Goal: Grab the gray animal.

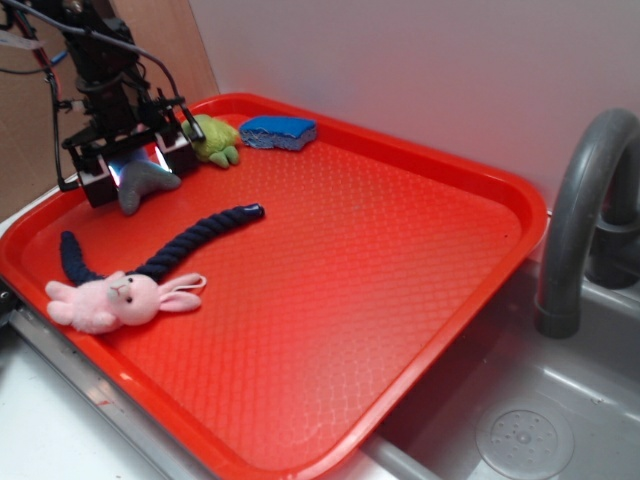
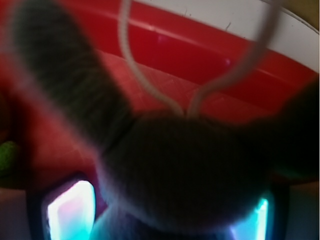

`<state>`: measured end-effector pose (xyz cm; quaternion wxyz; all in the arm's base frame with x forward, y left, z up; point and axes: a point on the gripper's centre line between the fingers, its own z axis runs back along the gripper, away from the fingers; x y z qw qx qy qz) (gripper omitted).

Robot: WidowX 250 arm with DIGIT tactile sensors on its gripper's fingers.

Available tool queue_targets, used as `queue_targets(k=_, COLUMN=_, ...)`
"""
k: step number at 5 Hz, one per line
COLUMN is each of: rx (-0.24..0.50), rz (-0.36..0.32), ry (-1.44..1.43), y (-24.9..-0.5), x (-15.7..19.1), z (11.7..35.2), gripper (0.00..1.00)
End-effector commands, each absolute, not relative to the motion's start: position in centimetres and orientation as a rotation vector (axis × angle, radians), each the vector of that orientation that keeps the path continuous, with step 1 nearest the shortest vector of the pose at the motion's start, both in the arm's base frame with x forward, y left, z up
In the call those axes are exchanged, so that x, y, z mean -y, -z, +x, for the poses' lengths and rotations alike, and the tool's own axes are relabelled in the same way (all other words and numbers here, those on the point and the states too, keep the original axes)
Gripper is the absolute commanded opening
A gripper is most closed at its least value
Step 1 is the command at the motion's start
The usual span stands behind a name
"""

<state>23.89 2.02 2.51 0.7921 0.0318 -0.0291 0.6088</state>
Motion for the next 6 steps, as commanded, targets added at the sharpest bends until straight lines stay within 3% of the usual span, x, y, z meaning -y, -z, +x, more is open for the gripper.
queue_targets(k=1, rx=0.066, rz=0.219, ry=-1.064, y=-6.1, x=1.1, z=23.7, gripper=0.0)
queue_targets(k=2, rx=0.085, rz=0.186, ry=-0.816, y=-11.1, x=3.1, z=24.0, gripper=0.0)
queue_targets(k=3, rx=0.098, rz=0.086, ry=-0.57, y=-16.3, x=4.6, z=23.6, gripper=0.0)
queue_targets(k=4, rx=0.153, rz=0.038, ry=-0.323, y=-21.2, x=6.2, z=23.2, gripper=0.0)
queue_targets(k=5, rx=0.3, rz=0.012, ry=-0.238, y=-25.6, x=7.3, z=20.0, gripper=0.0)
queue_targets(k=6, rx=0.268, rz=-0.038, ry=-0.276, y=-24.5, x=5.9, z=21.3, gripper=0.0)
